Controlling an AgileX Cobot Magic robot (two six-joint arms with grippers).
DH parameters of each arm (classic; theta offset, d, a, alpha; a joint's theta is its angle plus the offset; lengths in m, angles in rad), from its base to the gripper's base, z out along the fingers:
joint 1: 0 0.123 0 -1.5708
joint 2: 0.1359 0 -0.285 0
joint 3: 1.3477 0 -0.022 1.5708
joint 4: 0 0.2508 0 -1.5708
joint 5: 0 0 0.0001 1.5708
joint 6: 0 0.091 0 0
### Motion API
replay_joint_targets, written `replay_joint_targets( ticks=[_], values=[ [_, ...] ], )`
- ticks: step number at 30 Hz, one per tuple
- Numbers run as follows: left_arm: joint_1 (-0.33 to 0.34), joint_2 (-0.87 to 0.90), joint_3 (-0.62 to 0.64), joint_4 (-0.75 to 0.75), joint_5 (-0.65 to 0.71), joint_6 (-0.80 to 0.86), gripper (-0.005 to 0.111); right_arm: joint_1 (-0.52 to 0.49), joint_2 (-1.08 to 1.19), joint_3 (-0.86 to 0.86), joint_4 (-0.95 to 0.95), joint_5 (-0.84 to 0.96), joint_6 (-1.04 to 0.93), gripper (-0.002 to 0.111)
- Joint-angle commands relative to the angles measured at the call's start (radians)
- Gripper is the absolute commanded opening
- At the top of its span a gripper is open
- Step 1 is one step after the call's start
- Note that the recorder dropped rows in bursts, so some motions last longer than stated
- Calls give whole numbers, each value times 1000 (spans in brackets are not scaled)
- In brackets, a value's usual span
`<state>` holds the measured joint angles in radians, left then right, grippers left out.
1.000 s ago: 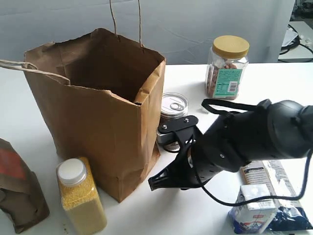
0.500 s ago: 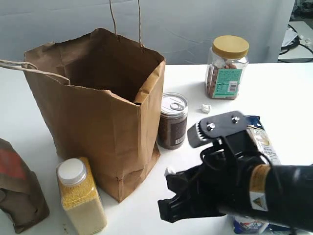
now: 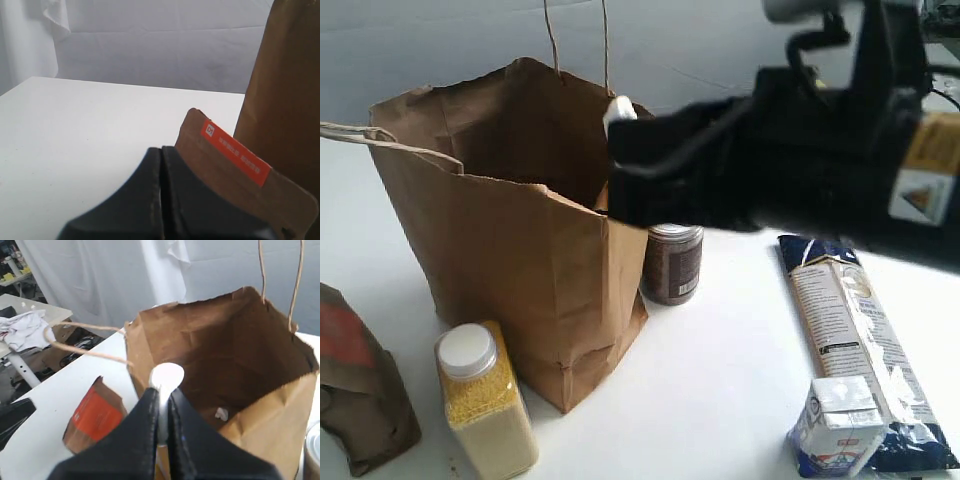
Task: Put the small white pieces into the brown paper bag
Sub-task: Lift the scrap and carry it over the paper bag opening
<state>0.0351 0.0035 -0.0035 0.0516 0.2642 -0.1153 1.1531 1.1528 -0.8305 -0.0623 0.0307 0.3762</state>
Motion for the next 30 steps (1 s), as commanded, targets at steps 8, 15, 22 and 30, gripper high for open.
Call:
replay_joint_targets(
  ticks=[8, 15, 22, 30],
  values=[
    [-5, -3, 4, -8, -4, -5, 0, -46, 382, -401, -127, 206, -11, 0],
    [-5, -3, 4, -8, -4, -5, 0, -63, 531, -527, -120, 382, -43, 17],
    [-5, -3, 4, -8, -4, -5, 0, -63, 542, -526, -117, 380, -34, 44],
    [-5, -3, 4, -8, -4, -5, 0, -61, 522, -528, -147, 378, -25, 43]
  ],
)
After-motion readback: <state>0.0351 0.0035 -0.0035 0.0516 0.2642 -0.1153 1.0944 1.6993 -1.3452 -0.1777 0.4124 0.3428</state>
